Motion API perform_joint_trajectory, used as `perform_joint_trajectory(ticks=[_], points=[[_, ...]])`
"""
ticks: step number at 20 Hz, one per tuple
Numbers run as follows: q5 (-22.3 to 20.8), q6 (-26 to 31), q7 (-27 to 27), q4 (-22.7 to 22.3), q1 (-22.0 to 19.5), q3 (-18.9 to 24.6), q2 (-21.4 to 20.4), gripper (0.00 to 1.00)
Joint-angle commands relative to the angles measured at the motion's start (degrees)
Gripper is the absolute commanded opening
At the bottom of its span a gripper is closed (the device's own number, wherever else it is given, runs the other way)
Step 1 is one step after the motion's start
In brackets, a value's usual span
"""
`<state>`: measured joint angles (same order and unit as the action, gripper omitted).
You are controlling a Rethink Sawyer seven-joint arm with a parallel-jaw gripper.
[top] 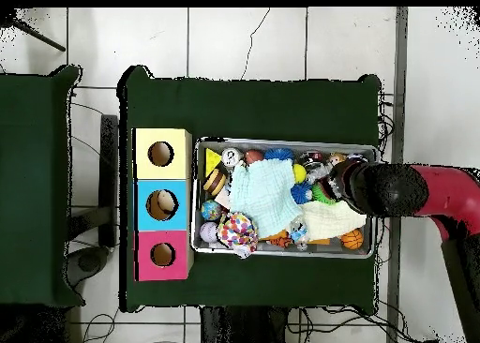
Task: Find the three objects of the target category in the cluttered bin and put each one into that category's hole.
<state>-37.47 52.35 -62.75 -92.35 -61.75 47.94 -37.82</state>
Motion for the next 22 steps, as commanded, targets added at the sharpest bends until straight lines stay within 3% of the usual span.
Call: perform_joint_trajectory(ticks=[1,11,22], points=[[-9.32,-0.17,16.10,6.80,1.87,-2.29,5.12,1.00],[-11.29,-1.30,18.36,11.60,0.74,-0.95,13.12,1.00],[-11.64,-0.33,18.31,12.75,0.87,-0.61,14.24,1.00]])
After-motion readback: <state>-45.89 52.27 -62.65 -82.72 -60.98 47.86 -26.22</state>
